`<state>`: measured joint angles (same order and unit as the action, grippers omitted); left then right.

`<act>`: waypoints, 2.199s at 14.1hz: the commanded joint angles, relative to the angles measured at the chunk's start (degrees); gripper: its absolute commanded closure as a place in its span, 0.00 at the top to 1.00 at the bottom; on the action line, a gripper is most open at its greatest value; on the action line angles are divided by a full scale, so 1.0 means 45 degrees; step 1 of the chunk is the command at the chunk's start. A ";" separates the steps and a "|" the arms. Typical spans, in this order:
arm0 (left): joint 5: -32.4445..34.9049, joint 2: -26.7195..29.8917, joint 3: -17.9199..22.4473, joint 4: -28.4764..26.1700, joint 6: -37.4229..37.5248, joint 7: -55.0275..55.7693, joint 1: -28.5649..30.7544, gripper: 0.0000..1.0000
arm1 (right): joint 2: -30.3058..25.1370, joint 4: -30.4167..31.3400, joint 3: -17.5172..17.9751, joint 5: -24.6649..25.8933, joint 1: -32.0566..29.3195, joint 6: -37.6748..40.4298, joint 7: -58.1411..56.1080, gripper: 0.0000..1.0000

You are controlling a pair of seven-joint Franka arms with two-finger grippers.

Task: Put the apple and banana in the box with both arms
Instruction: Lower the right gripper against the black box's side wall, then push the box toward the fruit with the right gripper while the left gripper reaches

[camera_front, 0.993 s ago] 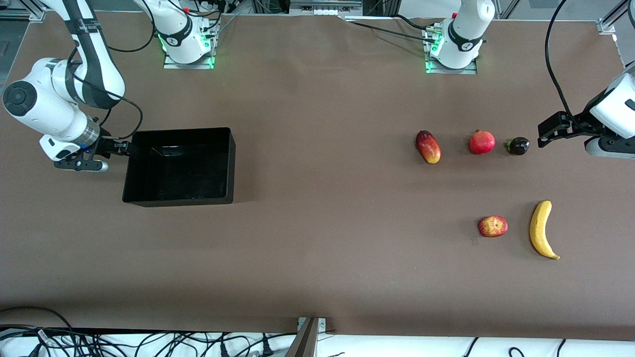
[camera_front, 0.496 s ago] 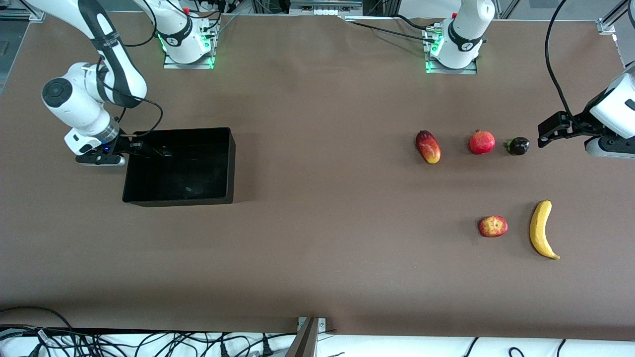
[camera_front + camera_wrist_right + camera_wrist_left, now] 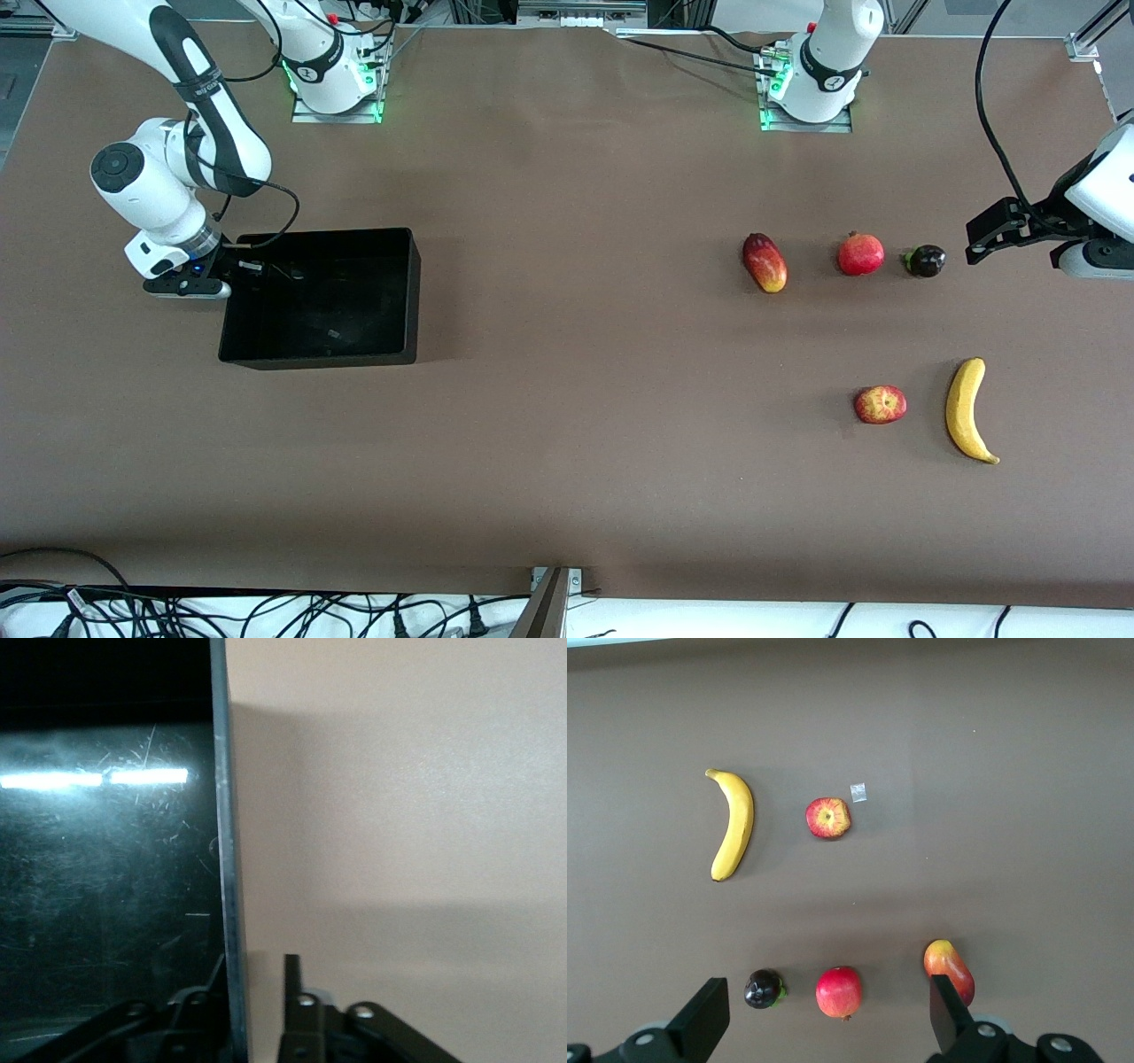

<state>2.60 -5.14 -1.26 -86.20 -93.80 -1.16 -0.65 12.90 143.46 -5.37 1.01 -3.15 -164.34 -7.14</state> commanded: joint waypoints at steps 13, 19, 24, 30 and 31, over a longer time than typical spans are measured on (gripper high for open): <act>-0.0187 -0.0185 -0.0344 0.0581 0.0628 0.0199 0.0008 1.00 | 0.1460 -0.9308 0.2306 -0.0204 0.3094 0.9605 0.4700 0.00; -0.0226 -0.0671 -0.0228 0.0600 0.0609 0.0063 0.0222 1.00 | 0.6073 -1.4141 0.2209 -0.0165 0.6476 0.8771 0.8736 0.00; -0.0109 -0.3089 -0.0149 0.0756 -0.1533 -0.0424 0.0905 1.00 | 0.6879 -1.4419 0.2112 -0.0126 0.7982 0.7673 1.0123 0.00; -0.0109 -0.6412 -0.0149 0.0757 -0.6455 -0.0817 0.1180 1.00 | 0.7269 -1.4438 0.2072 -0.0067 0.8863 0.7087 1.1080 0.00; -0.0108 -0.6725 -0.0149 0.0737 -0.6809 -0.0836 0.1199 1.00 | 0.7328 -1.4438 0.2072 -0.0048 0.8979 0.7087 1.1157 0.00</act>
<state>2.60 -32.39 -1.97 -85.32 -122.50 -3.61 4.99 44.80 80.19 4.73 0.89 36.09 -131.68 41.77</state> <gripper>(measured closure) 0.000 0.934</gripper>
